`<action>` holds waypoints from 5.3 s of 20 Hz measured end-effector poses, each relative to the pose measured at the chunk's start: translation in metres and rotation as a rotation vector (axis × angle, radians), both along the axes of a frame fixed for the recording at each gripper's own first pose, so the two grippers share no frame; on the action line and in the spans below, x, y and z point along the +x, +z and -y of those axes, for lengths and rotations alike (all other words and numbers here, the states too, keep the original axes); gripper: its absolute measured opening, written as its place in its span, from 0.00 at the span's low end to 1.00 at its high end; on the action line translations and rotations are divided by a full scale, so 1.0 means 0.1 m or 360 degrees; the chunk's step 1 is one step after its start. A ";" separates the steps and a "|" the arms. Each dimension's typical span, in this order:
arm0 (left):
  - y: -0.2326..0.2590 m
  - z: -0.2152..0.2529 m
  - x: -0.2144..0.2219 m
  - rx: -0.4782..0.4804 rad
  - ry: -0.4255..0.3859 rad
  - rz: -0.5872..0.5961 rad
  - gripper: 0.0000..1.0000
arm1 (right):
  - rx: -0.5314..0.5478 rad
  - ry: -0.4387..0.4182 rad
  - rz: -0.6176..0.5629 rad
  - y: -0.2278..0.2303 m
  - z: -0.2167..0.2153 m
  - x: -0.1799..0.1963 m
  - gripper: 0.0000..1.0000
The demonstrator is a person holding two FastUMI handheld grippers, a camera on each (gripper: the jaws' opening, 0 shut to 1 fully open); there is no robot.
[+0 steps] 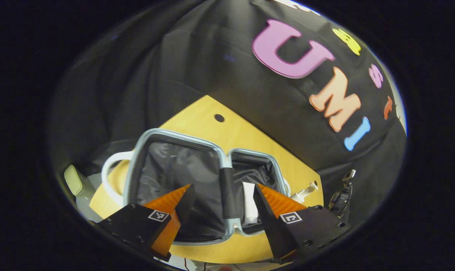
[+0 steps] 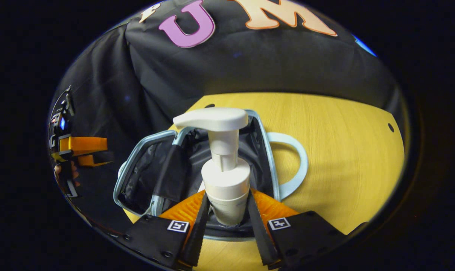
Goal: First open the suitcase, pack the skin care products into it, and then close the suitcase.
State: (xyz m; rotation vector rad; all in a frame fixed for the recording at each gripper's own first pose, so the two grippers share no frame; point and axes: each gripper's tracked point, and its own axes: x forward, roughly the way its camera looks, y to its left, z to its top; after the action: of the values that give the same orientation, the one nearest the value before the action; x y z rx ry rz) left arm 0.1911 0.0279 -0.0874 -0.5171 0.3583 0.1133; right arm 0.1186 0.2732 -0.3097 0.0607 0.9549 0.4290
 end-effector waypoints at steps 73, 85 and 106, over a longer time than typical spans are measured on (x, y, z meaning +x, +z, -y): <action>1.19 2.05 1.01 -0.0252 -0.0623 0.0281 0.02 | 0.0108 -0.0754 0.0622 1.54 2.92 -0.32 0.95; -0.24 3.16 1.77 -0.0008 -0.0817 -0.0317 0.02 | 0.0061 -0.0991 0.0623 1.43 3.51 -0.69 0.95; -0.69 3.39 1.79 0.0678 -0.0751 -0.0697 0.89 | -0.0007 -0.1099 0.0808 1.92 3.81 -0.98 0.95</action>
State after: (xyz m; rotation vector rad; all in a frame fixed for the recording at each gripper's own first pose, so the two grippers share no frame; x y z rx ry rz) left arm 0.3700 -0.3114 -0.1561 0.0294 0.8519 -0.1570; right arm 0.0210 -0.1074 -0.1177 0.2563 0.3890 -0.1971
